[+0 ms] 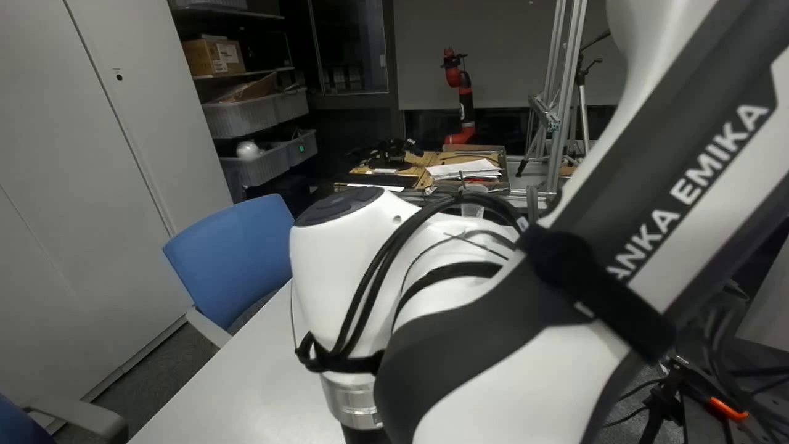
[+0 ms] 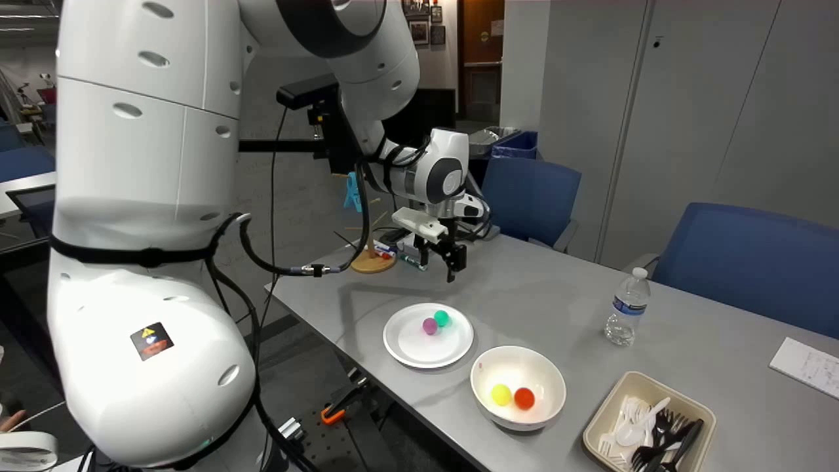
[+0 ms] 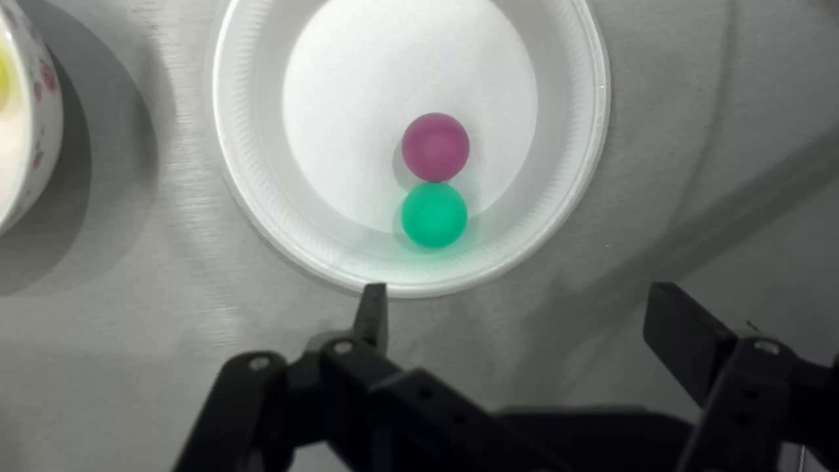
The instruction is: Move the balls from the plate to the bowl
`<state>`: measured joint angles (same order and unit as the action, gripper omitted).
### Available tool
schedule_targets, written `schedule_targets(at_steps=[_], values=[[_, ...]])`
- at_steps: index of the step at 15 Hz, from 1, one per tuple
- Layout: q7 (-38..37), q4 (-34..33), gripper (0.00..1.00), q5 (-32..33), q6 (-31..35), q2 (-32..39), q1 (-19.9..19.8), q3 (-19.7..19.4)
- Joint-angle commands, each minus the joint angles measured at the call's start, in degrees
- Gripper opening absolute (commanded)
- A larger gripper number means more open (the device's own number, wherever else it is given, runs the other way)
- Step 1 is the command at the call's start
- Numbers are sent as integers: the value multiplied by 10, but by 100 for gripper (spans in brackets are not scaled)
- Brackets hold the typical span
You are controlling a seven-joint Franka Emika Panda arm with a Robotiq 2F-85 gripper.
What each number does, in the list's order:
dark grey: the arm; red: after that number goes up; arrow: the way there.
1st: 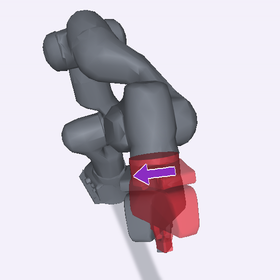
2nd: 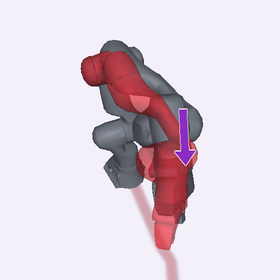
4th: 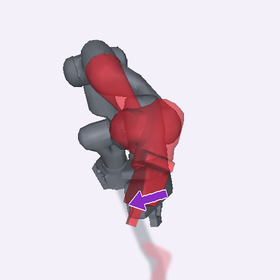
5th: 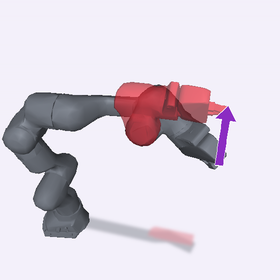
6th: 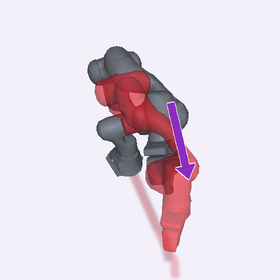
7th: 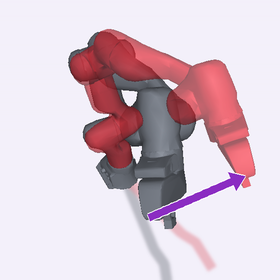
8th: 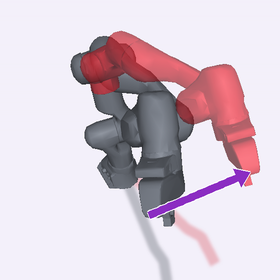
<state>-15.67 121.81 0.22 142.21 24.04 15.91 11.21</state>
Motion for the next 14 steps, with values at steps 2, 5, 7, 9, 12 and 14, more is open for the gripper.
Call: schedule_targets(at_steps=[2,5,7,9,12,14], values=[[-39,-11,100,19,16,28,28,-26],[-49,-12,100,27,13,35,34,-37],[-61,-11,100,31,12,42,40,-41],[-41,-1,100,17,6,32,27,-32],[-47,-1,100,16,6,38,29,-33],[-47,-1,100,16,6,38,29,-33]])
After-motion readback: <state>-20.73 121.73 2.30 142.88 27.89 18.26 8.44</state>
